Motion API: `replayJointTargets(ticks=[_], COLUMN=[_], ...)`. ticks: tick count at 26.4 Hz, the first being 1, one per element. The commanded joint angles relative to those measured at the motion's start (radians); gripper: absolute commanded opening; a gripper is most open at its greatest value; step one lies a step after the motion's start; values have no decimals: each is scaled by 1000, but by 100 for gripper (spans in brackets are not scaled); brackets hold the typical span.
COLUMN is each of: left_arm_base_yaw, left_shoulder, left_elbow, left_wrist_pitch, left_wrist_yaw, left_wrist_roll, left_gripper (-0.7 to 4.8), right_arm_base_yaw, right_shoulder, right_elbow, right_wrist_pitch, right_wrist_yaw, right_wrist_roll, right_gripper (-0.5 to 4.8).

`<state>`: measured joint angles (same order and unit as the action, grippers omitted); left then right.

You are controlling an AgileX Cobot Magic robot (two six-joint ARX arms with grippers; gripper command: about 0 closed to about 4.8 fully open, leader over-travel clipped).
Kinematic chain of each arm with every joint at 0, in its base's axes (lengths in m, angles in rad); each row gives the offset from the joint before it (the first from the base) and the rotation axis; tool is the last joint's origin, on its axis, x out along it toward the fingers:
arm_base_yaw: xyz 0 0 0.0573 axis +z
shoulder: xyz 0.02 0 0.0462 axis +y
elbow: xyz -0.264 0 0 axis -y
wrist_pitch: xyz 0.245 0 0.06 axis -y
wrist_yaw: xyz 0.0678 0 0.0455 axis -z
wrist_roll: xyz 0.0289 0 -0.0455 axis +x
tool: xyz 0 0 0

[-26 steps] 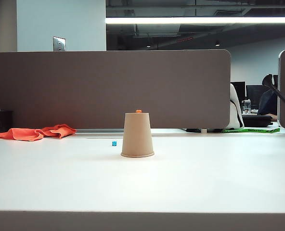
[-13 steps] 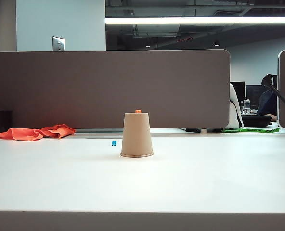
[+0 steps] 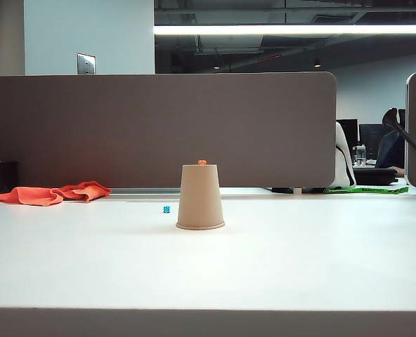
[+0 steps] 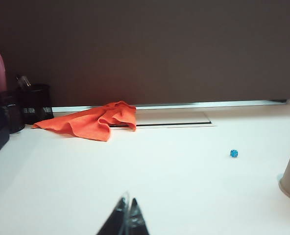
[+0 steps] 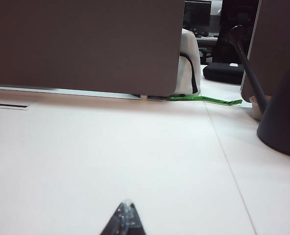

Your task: Throw the dice onto the paper cup, compare its value with the values of the other dice on the table, place the die with the higher value on the paper cup, and take no action if both dice have the same value.

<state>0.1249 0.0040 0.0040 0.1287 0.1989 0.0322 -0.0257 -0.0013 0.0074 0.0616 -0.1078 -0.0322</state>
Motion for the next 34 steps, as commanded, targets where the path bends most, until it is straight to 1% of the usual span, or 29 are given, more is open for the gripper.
replayJointTargets(ticks=[1, 3, 5, 9, 10, 12, 20, 23, 34], left_arm_base_yaw=[-3, -11, -36, -107, -131, -145, -150, -150, -150], left_shoulder=[1, 1, 1, 1, 1, 1, 1, 1, 1], left_elbow=[3, 3, 3, 3, 3, 3, 3, 3, 3], left_wrist_pitch=[15, 14, 14, 14, 14, 15, 15, 14, -31], left_wrist_yaw=[11, 9, -18, -62, -77, -105, -116, -116, -116], left_wrist_roll=[-7, -18, -17, 4, 22, 20, 4, -32, -33], left_gripper=[-5, -5, -6, -5, -6, -5, -5, -5, -5], right_arm_base_yaw=[-1, -1, -2, -2, -2, -2, -2, -2, -2], right_shoulder=[-1, -1, -1, -1, -1, -1, -1, -1, -1], right_elbow=[-2, -2, -2, -2, -2, -2, -2, -2, -2], right_wrist_pitch=[-18, -20, -19, -20, -21, -22, -35, -35, -35], right_wrist_yaw=[14, 24, 24, 24, 24, 25, 38, 37, 35], right_wrist_roll=[-2, -2, -2, -2, -2, -2, -2, -2, 6], right_gripper=[-5, -5, -5, -5, -5, -5, -5, -5, -5])
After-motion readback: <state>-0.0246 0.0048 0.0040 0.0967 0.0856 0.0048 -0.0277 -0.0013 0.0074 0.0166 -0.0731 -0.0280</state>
